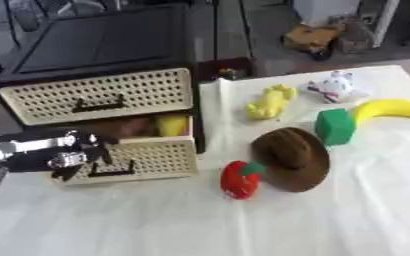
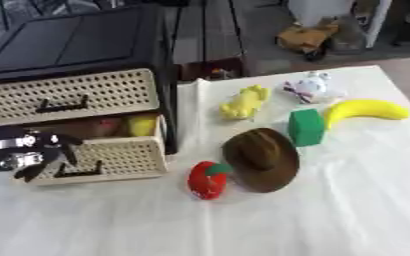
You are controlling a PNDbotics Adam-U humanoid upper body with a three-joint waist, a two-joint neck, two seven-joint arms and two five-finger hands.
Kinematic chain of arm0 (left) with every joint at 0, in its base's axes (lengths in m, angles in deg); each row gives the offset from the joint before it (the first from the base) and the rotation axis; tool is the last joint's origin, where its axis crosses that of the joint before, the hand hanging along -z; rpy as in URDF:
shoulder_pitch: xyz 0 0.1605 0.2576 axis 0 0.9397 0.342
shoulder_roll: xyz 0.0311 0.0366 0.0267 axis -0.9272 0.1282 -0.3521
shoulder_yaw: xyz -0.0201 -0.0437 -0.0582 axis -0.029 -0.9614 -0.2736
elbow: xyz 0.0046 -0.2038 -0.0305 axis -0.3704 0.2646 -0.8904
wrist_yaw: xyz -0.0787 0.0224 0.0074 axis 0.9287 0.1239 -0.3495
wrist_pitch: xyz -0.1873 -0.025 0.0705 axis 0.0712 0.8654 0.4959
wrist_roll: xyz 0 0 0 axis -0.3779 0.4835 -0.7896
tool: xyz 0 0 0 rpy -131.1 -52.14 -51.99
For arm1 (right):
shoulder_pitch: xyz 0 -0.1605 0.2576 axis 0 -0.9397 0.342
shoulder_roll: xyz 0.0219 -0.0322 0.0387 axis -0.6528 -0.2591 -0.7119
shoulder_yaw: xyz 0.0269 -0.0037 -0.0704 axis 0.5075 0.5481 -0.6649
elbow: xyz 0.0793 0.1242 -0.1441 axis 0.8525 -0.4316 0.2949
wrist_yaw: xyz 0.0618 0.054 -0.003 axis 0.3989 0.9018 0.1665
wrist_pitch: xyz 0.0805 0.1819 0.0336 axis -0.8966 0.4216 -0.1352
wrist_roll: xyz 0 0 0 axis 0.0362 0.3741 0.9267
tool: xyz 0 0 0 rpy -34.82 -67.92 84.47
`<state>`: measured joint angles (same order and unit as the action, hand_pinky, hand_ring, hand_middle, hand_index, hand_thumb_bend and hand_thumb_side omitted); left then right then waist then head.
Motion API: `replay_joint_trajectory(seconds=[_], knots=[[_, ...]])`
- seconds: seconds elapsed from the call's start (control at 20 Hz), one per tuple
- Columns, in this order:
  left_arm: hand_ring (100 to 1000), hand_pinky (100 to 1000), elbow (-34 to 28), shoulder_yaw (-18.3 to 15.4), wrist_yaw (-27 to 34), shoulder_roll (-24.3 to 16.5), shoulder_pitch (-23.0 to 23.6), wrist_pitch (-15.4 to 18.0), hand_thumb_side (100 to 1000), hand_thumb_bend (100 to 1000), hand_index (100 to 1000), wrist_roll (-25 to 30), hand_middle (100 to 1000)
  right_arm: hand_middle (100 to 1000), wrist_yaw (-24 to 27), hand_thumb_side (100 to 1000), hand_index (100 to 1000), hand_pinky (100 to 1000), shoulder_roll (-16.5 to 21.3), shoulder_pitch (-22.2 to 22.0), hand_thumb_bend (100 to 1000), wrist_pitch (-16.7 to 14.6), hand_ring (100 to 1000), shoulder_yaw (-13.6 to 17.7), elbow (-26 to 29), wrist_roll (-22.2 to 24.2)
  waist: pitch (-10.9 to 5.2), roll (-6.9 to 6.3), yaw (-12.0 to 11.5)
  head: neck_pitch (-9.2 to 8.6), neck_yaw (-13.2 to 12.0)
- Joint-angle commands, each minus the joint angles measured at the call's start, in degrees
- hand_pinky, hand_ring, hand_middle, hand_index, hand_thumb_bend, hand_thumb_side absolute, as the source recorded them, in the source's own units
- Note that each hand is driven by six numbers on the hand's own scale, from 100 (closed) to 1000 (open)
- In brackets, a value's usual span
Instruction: Pick up objects from table and place into drawer.
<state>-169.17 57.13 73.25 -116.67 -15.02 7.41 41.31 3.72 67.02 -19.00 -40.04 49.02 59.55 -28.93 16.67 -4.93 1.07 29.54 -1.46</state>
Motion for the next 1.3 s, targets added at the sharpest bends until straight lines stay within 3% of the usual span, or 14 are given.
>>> replay_joint_trajectory(seconds=[0.05,1.0,1.05,1.2,1.3], knots=[[300,195,1.5,-1.3,0.8,-0.6,-1.6,0.0,1000,100,1000,0.3,780,501,0.3,590,547,494,0.9,0.9,100,0.3,583,0.6,0.9,0.2,-0.74,0.11,0.1,-0.63,-0.3],[334,222,11.5,-3.4,1.6,2.1,-6.2,3.9,1000,100,996,-1.6,859,501,0.6,589,547,495,0.3,1.6,100,0.6,582,0.8,0.9,0.6,0.14,-0.12,0.9,-1.54,-0.8],[349,235,11.7,-3.5,1.7,2.2,-6.4,4.0,1000,100,1000,-1.7,894,502,0.6,588,547,495,0.3,1.6,100,0.6,583,0.8,0.9,0.6,0.16,-0.12,0.9,-1.59,-0.9],[349,235,12.4,-3.6,2.3,2.6,-7.2,4.7,1000,100,1000,-1.9,873,501,0.7,586,546,495,0.3,1.8,100,0.6,582,0.9,0.9,0.5,0.22,-0.14,1.0,-1.81,-1.0],[348,237,12.1,-3.3,2.5,2.7,-7.3,5.2,1000,100,998,-1.5,812,501,0.8,585,546,495,0.2,1.8,100,0.7,582,0.9,0.9,0.5,0.18,-0.13,0.9,-1.82,-1.0]])
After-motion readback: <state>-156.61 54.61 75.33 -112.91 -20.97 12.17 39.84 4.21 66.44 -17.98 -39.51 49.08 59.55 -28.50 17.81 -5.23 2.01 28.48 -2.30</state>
